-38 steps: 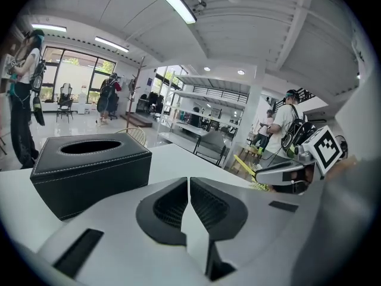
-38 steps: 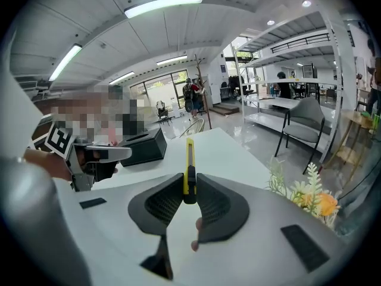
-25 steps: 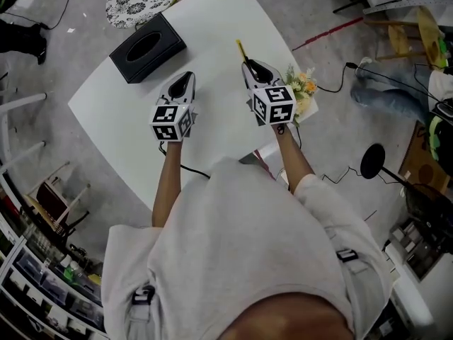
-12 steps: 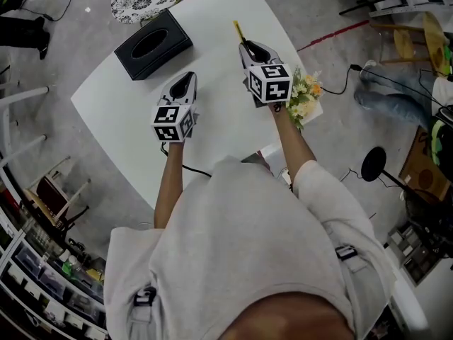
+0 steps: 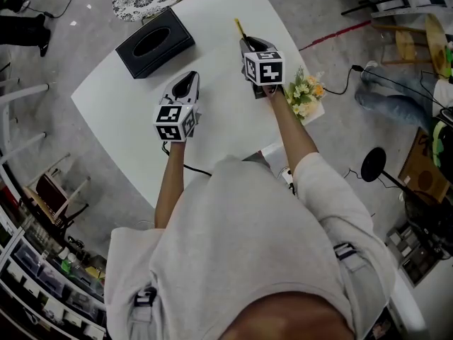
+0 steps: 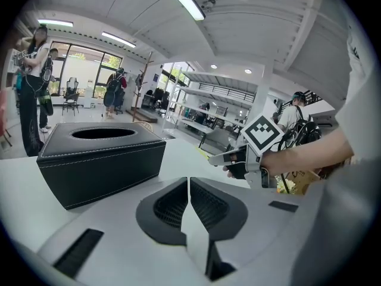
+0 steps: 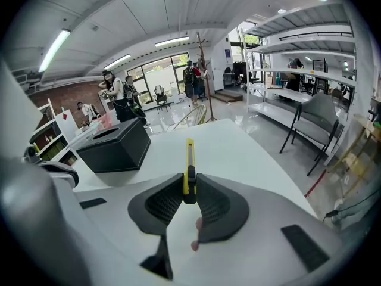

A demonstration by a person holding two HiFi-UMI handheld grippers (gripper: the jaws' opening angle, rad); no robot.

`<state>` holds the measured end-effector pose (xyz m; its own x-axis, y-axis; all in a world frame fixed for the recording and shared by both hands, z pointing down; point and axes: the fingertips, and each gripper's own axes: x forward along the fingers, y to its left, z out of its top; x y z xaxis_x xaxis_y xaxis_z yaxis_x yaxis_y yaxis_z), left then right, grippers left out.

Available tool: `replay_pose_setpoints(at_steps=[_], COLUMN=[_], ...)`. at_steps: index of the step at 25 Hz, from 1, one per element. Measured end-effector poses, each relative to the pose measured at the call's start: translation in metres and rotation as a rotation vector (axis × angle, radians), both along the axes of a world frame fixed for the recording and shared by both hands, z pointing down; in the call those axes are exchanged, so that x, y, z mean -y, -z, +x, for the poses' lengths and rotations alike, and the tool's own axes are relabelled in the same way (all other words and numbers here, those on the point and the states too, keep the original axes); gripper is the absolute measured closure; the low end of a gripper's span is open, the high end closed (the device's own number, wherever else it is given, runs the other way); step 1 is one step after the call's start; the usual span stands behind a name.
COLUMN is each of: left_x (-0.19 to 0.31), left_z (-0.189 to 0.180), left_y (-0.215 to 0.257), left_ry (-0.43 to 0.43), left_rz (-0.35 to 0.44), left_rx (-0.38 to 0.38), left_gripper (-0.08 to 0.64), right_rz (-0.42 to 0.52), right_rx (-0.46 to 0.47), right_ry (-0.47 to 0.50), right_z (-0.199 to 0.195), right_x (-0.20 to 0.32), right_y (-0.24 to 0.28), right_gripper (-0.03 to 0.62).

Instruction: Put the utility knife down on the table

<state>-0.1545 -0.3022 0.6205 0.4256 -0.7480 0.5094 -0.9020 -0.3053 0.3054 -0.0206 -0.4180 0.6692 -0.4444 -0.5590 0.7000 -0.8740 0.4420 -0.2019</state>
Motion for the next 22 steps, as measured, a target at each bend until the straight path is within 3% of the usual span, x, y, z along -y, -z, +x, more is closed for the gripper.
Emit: replay_pose_setpoints(at_steps=[11,17,22], left_x=[-0.005,-0.005,-0.006], left_z=[-0.001,-0.002,-0.002], left_y=[-0.001,-0.001,0.000], left_ry=[0.001,0.000,-0.004], left_rz=[-0.005,-0.005,-0.003], left_rx=[0.005,0.004,0.007], left_gripper=[0.531,0.531,0.531], right_rz=[-0.121,-0.124,-0.126], right_rx=[-0.121,-0.169,-0.154], right_ry=[-0.002,0.017,0.031], right_z=[0.008,0.006,0.004], right_x=[-0.010,-0.012,-0.010], right_y=[-0.036,-0.041,-0.045], right_gripper=[0.509,0.509,0.508])
